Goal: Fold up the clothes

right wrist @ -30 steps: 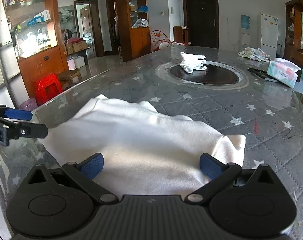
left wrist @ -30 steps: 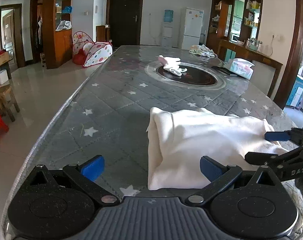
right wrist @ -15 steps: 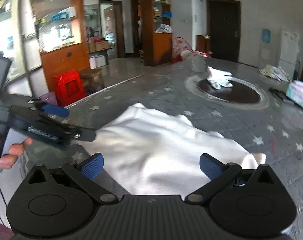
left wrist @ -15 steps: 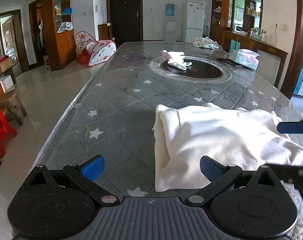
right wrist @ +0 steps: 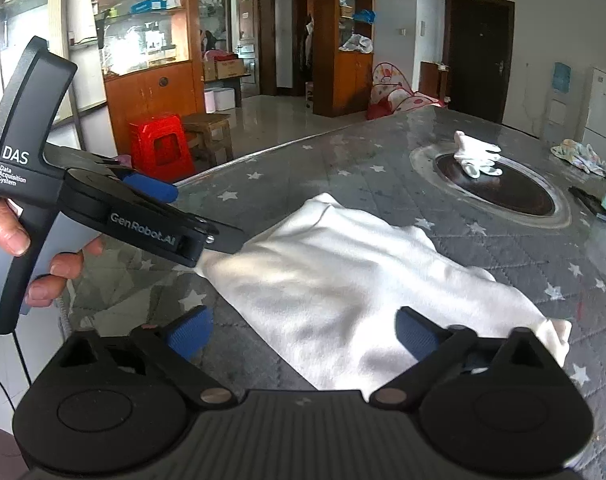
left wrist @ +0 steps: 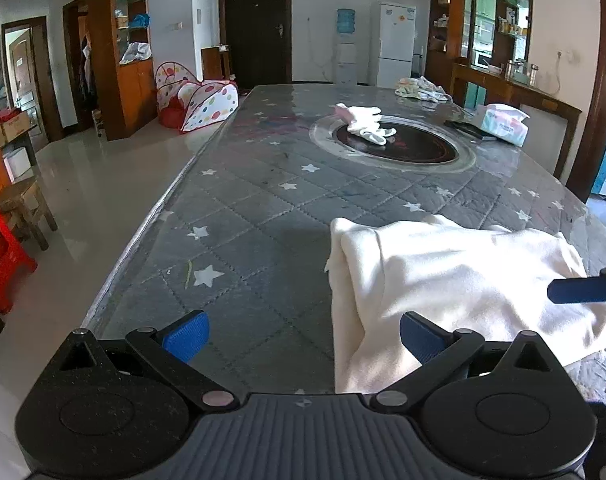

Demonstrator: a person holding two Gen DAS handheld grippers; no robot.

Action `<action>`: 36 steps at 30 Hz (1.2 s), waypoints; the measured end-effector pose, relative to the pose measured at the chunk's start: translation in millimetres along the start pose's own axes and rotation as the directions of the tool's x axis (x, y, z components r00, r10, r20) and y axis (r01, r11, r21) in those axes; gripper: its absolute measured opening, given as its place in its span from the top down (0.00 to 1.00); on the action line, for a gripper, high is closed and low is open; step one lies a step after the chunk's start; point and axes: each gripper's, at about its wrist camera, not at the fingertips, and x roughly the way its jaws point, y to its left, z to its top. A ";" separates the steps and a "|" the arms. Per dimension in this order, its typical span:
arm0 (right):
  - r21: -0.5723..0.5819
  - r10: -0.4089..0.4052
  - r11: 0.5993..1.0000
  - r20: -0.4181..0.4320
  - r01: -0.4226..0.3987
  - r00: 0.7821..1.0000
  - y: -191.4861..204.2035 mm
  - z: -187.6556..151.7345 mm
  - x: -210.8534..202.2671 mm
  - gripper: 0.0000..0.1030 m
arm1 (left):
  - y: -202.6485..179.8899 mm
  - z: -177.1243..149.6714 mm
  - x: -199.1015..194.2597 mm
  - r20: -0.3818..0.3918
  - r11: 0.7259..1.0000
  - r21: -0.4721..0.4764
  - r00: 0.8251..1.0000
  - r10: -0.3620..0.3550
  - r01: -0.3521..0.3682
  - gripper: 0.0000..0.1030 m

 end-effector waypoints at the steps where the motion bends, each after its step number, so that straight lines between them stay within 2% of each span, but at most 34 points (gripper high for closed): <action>1: 0.002 -0.001 1.000 -0.002 0.001 1.000 -0.7 -0.3 -0.5 0.06 | 0.9 -0.2 0.0 -0.001 1.000 -0.002 1.000 -0.003 0.003 0.00; 15: -0.017 -0.045 0.999 0.017 0.045 0.999 -1.1 -2.1 -8.3 0.12 | -5.6 3.0 -2.8 0.000 1.000 0.009 1.000 -0.005 0.005 0.00; 19: -0.081 -0.024 0.996 0.020 0.026 1.000 10.3 -0.3 -7.9 0.23 | -5.4 5.9 -2.9 0.003 1.000 0.010 1.000 -0.006 0.006 0.00; 20: -0.095 -0.019 0.995 0.019 0.021 1.000 13.6 0.4 -6.6 0.23 | -6.0 6.5 -2.7 0.007 1.000 0.016 1.000 -0.003 0.003 0.00; 22: -0.128 -0.014 0.992 0.017 0.016 1.000 20.2 2.3 -2.9 0.35 | -6.0 7.4 -0.9 0.008 1.000 0.023 1.000 0.004 -0.004 0.01; 27: -0.211 -0.008 0.977 0.016 0.011 1.000 37.8 8.5 8.9 0.37 | 2.3 9.0 7.1 -0.011 1.000 0.014 1.000 0.002 -0.002 0.06; 30: -0.268 -0.005 0.963 0.009 0.007 1.000 48.8 10.6 18.2 0.43 | 9.2 9.0 12.6 -0.032 1.000 -0.003 0.999 -0.005 0.005 0.10; 35: -0.310 -0.012 0.951 -0.017 0.006 1.000 58.1 13.7 36.9 0.48 | 22.9 10.2 15.2 -0.050 0.997 -0.063 0.998 -0.040 0.037 0.10; 36: -0.314 -0.010 0.950 -0.021 0.003 1.000 58.9 14.2 39.6 0.53 | 26.6 11.2 14.9 -0.052 0.995 -0.087 0.997 -0.058 0.053 0.09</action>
